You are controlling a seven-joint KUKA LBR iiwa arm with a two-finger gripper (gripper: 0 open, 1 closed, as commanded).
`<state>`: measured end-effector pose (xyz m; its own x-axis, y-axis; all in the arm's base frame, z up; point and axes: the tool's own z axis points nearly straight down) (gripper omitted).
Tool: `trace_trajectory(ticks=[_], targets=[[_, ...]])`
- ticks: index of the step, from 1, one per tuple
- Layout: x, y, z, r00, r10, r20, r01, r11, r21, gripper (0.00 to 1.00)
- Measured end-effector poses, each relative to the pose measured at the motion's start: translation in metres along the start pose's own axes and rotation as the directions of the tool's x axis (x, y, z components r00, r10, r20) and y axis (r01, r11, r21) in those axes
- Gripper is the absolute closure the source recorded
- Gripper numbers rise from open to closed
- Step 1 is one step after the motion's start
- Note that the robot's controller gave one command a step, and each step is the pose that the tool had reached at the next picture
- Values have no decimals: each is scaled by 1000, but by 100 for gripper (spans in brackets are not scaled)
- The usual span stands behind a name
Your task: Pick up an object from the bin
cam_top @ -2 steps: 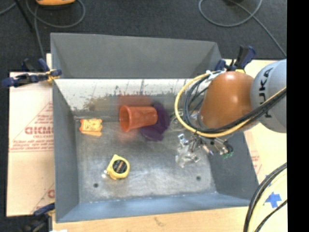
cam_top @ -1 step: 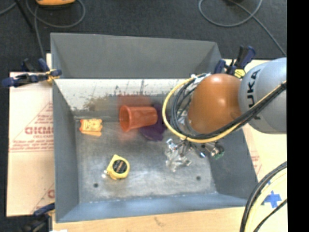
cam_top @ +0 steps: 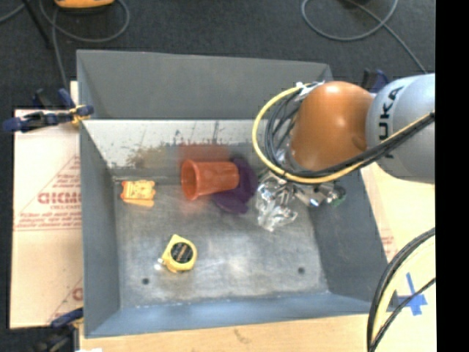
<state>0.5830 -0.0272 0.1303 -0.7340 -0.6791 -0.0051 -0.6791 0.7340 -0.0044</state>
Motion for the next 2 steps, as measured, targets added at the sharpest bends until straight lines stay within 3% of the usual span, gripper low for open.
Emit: trace_trajectory(ticks=[1,2], targets=[[13,30,16,995,-100,1,100,995,0,100],[26,49,21,996,-85,-4,85,996,-8,100]])
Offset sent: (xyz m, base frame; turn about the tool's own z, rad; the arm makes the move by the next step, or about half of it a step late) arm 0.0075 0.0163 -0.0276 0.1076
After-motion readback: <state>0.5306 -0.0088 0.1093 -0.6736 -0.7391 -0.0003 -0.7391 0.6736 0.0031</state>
